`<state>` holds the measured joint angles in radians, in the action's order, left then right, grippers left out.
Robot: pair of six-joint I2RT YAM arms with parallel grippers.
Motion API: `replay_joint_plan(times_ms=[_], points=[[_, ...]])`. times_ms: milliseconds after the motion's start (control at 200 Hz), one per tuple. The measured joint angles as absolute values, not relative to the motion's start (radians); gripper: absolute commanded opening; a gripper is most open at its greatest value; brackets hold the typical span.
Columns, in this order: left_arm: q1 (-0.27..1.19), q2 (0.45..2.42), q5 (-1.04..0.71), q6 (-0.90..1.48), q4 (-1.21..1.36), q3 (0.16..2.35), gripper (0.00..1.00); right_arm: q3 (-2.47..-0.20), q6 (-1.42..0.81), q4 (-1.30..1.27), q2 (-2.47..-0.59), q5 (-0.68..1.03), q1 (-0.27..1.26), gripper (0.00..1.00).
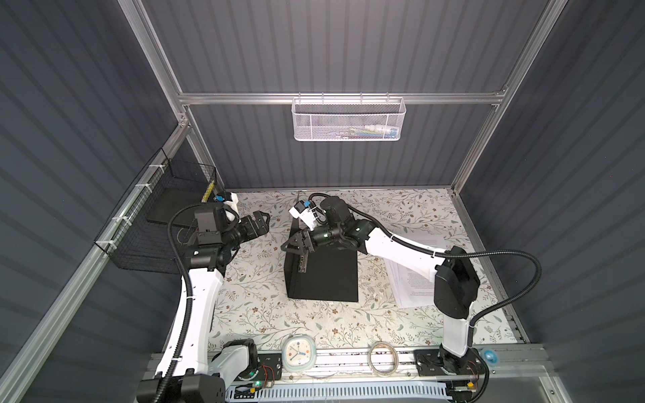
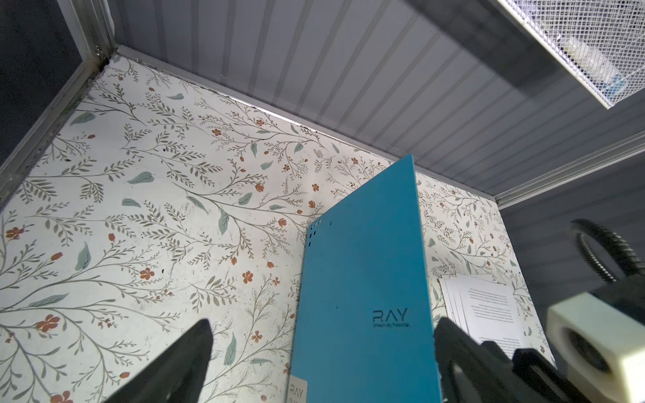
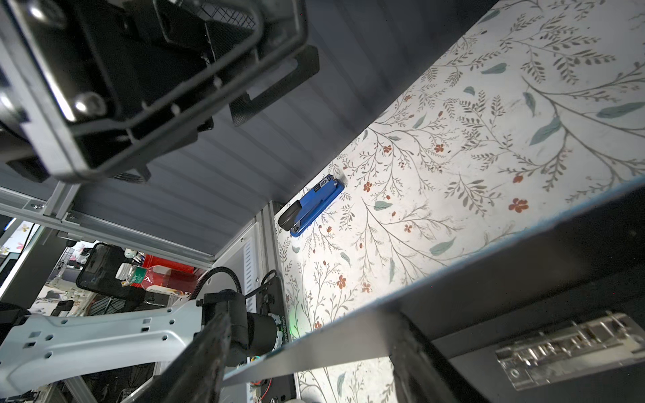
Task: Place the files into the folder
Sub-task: 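Lift teal cover upright with right gripper while left holds folder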
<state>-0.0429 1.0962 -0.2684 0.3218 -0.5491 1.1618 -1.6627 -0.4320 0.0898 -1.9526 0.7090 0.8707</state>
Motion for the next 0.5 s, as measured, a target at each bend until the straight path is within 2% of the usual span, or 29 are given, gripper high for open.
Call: replay_joint_plan(times_ms=[500], points=[[-0.047,1.168,-0.488,0.236,-0.553,1.172,0.99,-1.723,-0.373,0.127,-2.012,0.708,0.885,0.74]])
